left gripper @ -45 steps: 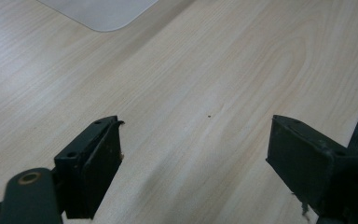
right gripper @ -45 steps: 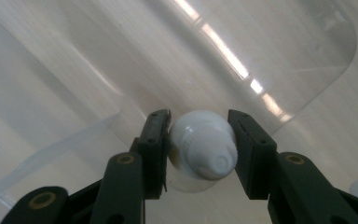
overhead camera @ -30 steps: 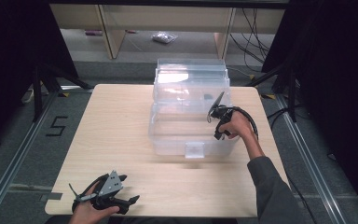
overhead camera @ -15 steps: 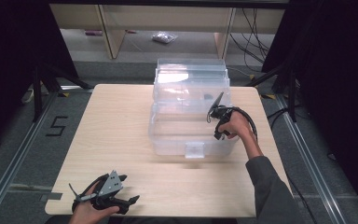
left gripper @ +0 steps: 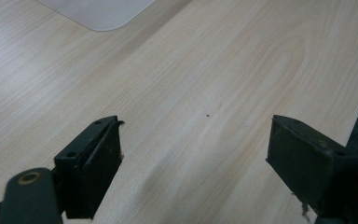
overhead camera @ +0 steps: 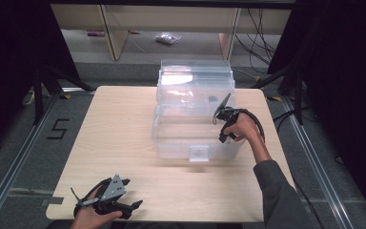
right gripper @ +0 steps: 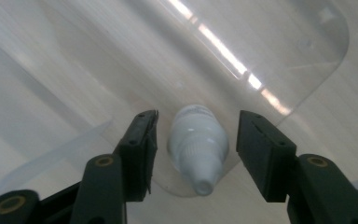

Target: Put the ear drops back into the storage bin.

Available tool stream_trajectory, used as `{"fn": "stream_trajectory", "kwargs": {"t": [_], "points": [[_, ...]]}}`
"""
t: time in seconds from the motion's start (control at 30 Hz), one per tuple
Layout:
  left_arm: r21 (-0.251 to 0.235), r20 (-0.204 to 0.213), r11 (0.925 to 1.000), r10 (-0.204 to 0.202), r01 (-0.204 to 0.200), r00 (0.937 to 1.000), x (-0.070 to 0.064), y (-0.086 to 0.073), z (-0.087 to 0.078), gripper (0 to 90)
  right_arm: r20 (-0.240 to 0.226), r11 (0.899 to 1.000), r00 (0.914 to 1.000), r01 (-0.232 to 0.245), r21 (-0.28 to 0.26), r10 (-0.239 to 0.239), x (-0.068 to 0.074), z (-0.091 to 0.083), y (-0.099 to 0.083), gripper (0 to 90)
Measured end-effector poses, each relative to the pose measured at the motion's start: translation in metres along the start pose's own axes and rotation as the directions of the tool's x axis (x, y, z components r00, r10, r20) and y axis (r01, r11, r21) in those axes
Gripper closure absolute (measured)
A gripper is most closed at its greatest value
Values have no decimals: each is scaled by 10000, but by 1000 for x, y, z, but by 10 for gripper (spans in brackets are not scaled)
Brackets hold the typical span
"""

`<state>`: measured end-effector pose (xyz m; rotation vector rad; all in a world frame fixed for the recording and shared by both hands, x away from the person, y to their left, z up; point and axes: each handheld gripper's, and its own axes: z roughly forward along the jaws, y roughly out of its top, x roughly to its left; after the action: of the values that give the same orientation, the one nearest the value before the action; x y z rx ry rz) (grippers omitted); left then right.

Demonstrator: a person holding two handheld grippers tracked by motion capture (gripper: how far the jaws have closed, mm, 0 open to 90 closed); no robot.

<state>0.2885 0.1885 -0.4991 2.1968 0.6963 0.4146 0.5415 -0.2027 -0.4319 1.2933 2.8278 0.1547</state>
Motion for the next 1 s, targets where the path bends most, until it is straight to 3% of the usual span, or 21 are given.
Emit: {"fn": "stream_trajectory", "kwargs": {"t": [0.03, 0.1, 0.13, 0.17, 0.23, 0.27, 0.33, 0.37, 0.53, 0.67, 0.7, 0.73, 0.9, 1.0], "points": [[56, -38, 10000, -72, 72, 10000, 0, 0, 0, 172, 24, 9995, 10000, -9, -308, 9, -1, -4, -1, 397], [0, -61, 10000, -23, 23, 10000, 0, 0, -1, 172, 206, 9992, 9996, -194, -349, 201, 0, -10, -2, 376], [-7, -49, 10000, -14, 14, 10000, 0, 0, -1, 172, 265, 9977, 9993, 277, -619, -261, -2, -10, -3, 358], [-10, -60, 10000, -9, 9, 10000, 0, 0, -1, 171, 85, 9980, 9994, -326, -543, 331, 2, -13, -3, 343], [-3, -44, 10000, -67, 67, 10000, 0, 0, 0, 171, 89, 9944, 10000, 23, -1056, -14, 0, -17, -4, 328], [64, -5, 10000, 7, -6, 10000, 0, 0, 0, 172, 142, 9909, 9999, -49, -1342, 69, 2, -20, -5, 331], [26, -29, 10000, -3, 3, 10000, 0, 0, 0, 171, 109, 9881, 9998, 190, -1529, -175, 2, -24, -6, 332], [9, -35, 10000, -11, 11, 10000, 0, 0, 0, 171, 8, 9884, 10000, -1, -1518, 2, 4, -26, -6, 331], [100, -55, 9999, 107, -106, 9999, 1, 0, 0, 172, 125, 9848, 9999, 65, -1737, -44, 10, -33, -10, 308], [63, -94, 9999, -124, 124, 9999, 0, 0, 0, 172, 162, 9831, 9998, 153, -1827, -126, 12, -38, -12, 298], [68, -68, 10000, 53, -53, 10000, 1, 0, 0, 172, 159, 9838, 9998, 111, -1787, -84, 13, -38, -12, 296], [13, -43, 9999, -150, 150, 9999, -1, 0, 0, 172, 173, 9819, 9998, 124, -1892, -93, 14, -39, -13, 296], [84, -78, 9999, 91, -91, 9999, 1, 0, 0, 172, 133, 9791, 9995, 306, -2012, -285, 18, -42, -13, 296], [81, -120, 9999, -90, 91, 9999, 0, 0, 0, 172, 172, 9792, 9995, 286, -2011, -257, 20, -42, -13, 291]]}}
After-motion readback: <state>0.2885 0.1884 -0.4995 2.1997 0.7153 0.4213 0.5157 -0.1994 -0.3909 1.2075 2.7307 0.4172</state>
